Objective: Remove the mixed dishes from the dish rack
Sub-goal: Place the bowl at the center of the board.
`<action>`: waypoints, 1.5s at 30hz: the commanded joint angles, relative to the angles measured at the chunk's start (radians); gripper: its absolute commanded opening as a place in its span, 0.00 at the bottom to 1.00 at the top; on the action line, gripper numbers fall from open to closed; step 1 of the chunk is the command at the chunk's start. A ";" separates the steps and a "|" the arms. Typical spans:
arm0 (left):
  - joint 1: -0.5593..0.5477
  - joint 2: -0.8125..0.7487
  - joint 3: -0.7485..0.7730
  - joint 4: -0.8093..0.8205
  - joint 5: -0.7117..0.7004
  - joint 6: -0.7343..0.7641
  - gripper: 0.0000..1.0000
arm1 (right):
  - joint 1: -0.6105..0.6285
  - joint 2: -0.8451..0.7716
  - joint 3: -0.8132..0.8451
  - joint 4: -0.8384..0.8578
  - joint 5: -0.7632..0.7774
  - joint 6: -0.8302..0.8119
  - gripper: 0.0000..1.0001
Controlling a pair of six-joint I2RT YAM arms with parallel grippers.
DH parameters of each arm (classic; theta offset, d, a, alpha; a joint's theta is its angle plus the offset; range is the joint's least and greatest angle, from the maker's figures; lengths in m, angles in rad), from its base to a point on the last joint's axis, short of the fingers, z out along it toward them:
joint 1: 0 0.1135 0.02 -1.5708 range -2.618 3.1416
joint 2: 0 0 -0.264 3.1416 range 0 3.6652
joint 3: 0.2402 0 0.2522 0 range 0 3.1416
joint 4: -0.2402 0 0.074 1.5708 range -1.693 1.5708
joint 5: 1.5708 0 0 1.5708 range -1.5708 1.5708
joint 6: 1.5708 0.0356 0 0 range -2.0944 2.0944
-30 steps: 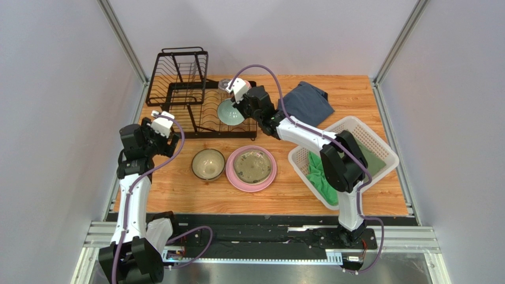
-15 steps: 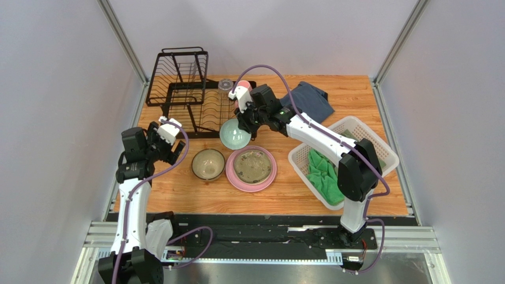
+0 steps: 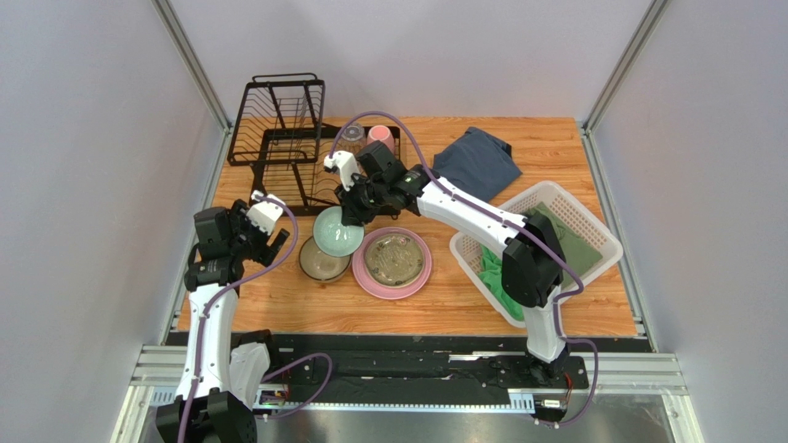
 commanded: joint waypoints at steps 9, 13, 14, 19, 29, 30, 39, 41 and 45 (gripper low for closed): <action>0.073 -0.005 -0.053 0.099 -0.032 -0.008 0.89 | 0.061 0.139 0.135 0.041 -0.028 0.067 0.00; 0.107 0.010 -0.064 0.125 -0.030 -0.009 0.89 | 0.071 0.173 0.172 0.037 -0.028 0.068 0.00; 0.111 0.016 -0.066 0.131 -0.025 -0.008 0.89 | 0.072 0.179 0.186 0.034 -0.024 0.067 0.00; 0.137 0.026 -0.069 0.139 -0.013 0.000 0.89 | 0.083 0.209 0.201 0.029 -0.014 0.067 0.00; 0.162 0.024 -0.083 0.146 0.002 0.009 0.89 | 0.094 0.254 0.215 0.021 0.018 0.040 0.00; 0.165 0.024 -0.084 0.148 0.005 0.008 0.89 | 0.097 0.257 0.217 0.021 0.022 0.034 0.00; 0.168 0.029 -0.098 0.171 0.033 -0.017 0.89 | 0.112 0.289 0.223 0.021 0.058 0.007 0.00; 0.168 0.029 -0.101 0.174 0.034 -0.014 0.89 | 0.114 0.294 0.228 0.020 0.065 0.002 0.00; 0.168 0.032 -0.104 0.174 0.036 -0.008 0.90 | 0.117 0.315 0.241 0.009 0.068 -0.007 0.00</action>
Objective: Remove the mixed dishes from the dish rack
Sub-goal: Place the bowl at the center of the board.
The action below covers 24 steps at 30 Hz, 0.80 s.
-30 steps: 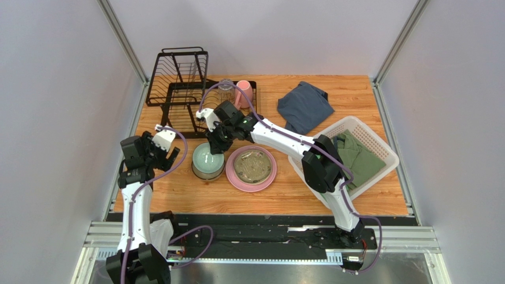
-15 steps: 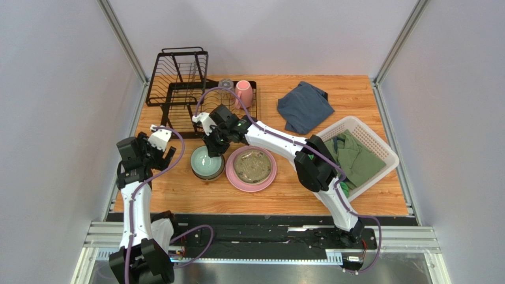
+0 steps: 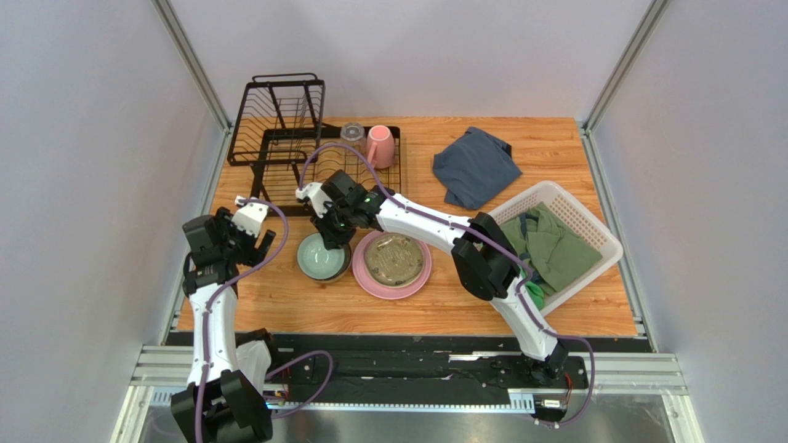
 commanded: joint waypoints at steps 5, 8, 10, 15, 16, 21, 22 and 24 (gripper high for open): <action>0.012 -0.006 -0.013 0.046 0.034 -0.002 0.89 | 0.012 0.035 0.090 0.003 0.013 -0.041 0.01; 0.011 -0.005 -0.018 0.049 0.035 0.001 0.89 | 0.013 0.038 0.088 0.002 0.023 -0.055 0.02; 0.011 -0.005 -0.019 0.050 0.037 0.006 0.90 | 0.013 0.035 0.082 0.002 0.027 -0.062 0.04; 0.011 -0.005 -0.022 0.052 0.041 0.008 0.89 | 0.024 0.018 0.065 0.006 0.050 -0.090 0.11; 0.011 -0.005 -0.024 0.050 0.041 0.008 0.89 | 0.027 0.018 0.061 0.006 0.056 -0.097 0.12; 0.011 -0.010 -0.028 0.050 0.041 0.009 0.89 | 0.041 0.008 0.059 0.000 0.073 -0.116 0.22; 0.012 -0.010 -0.031 0.050 0.040 0.008 0.89 | 0.041 0.008 0.057 -0.001 0.074 -0.114 0.24; 0.011 -0.011 -0.034 0.049 0.040 0.011 0.89 | 0.044 0.002 0.056 -0.001 0.080 -0.119 0.30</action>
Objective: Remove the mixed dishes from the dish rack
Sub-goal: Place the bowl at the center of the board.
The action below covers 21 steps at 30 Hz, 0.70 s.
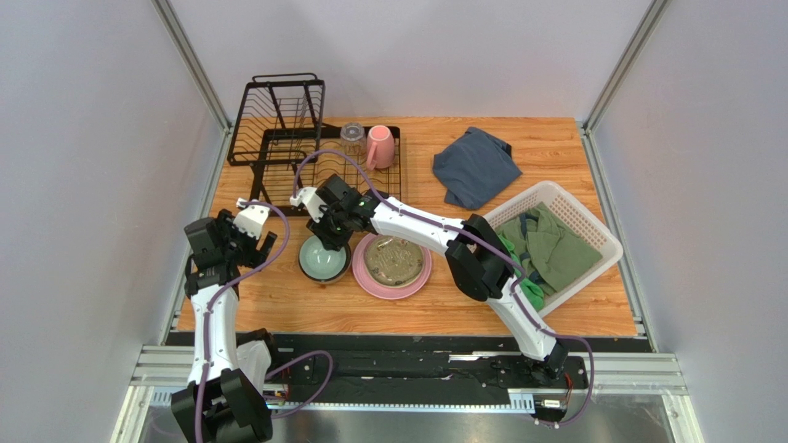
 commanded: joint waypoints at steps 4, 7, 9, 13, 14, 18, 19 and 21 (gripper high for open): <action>0.012 -0.018 -0.013 0.028 0.031 0.010 0.89 | 0.031 -0.055 0.011 0.014 0.024 -0.033 0.41; 0.011 -0.023 -0.016 0.023 0.033 0.008 0.89 | 0.037 -0.064 0.004 0.017 0.036 -0.039 0.44; 0.011 -0.026 -0.018 0.023 0.033 0.010 0.89 | 0.037 -0.070 0.002 0.017 0.040 -0.044 0.45; 0.011 -0.033 -0.016 0.018 0.036 0.008 0.89 | 0.038 -0.084 0.004 0.017 0.058 -0.050 0.46; 0.011 -0.032 -0.015 0.018 0.036 0.007 0.89 | 0.037 -0.088 0.007 0.018 0.059 -0.052 0.46; 0.011 -0.036 -0.013 0.015 0.041 0.005 0.89 | 0.041 -0.102 0.011 0.014 0.070 -0.056 0.47; 0.012 -0.038 -0.015 0.015 0.044 0.005 0.89 | 0.040 -0.104 0.011 0.012 0.076 -0.059 0.48; 0.012 -0.038 -0.016 0.014 0.042 0.005 0.89 | 0.041 -0.111 0.008 0.012 0.081 -0.062 0.49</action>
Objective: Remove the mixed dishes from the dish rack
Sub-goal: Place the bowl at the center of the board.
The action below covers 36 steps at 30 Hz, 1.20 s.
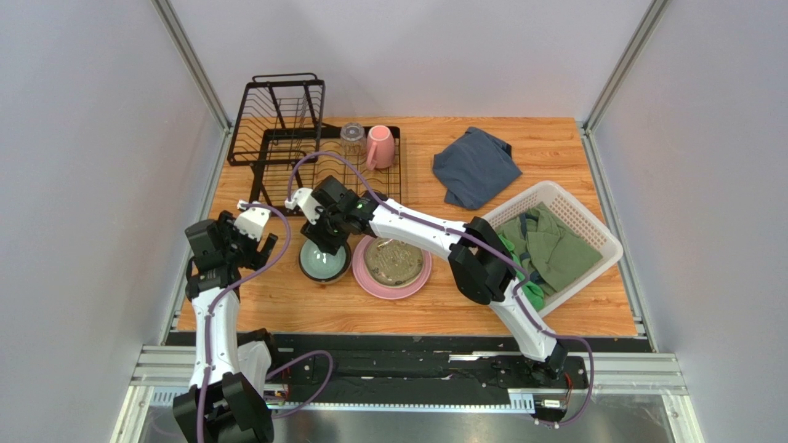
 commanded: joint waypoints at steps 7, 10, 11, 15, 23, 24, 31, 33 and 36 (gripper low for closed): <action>0.012 -0.022 -0.003 0.009 0.036 0.007 0.89 | 0.016 -0.103 0.001 0.026 0.058 -0.039 0.52; 0.010 -0.027 -0.005 0.006 0.038 0.009 0.89 | 0.014 -0.112 -0.007 0.031 0.072 -0.048 0.52; 0.012 -0.030 -0.006 0.006 0.038 0.010 0.89 | 0.016 -0.114 -0.008 0.031 0.075 -0.051 0.52; 0.012 -0.033 -0.012 0.004 0.036 0.012 0.90 | 0.016 -0.121 -0.027 0.041 0.092 -0.068 0.52; 0.010 -0.051 -0.022 0.018 0.043 0.000 0.89 | 0.016 -0.160 -0.047 0.064 0.172 -0.071 0.54; 0.012 -0.058 -0.022 0.018 0.041 -0.002 0.90 | 0.014 -0.175 -0.051 0.075 0.182 -0.068 0.54; 0.012 -0.090 -0.034 0.035 0.049 -0.028 0.91 | 0.007 -0.224 -0.094 0.130 0.388 -0.033 0.57; 0.010 -0.099 -0.045 0.047 0.047 -0.031 0.92 | -0.001 -0.230 -0.097 0.138 0.417 -0.022 0.59; 0.012 -0.117 -0.060 0.069 0.046 -0.051 0.93 | -0.018 -0.232 -0.099 0.150 0.460 -0.001 0.62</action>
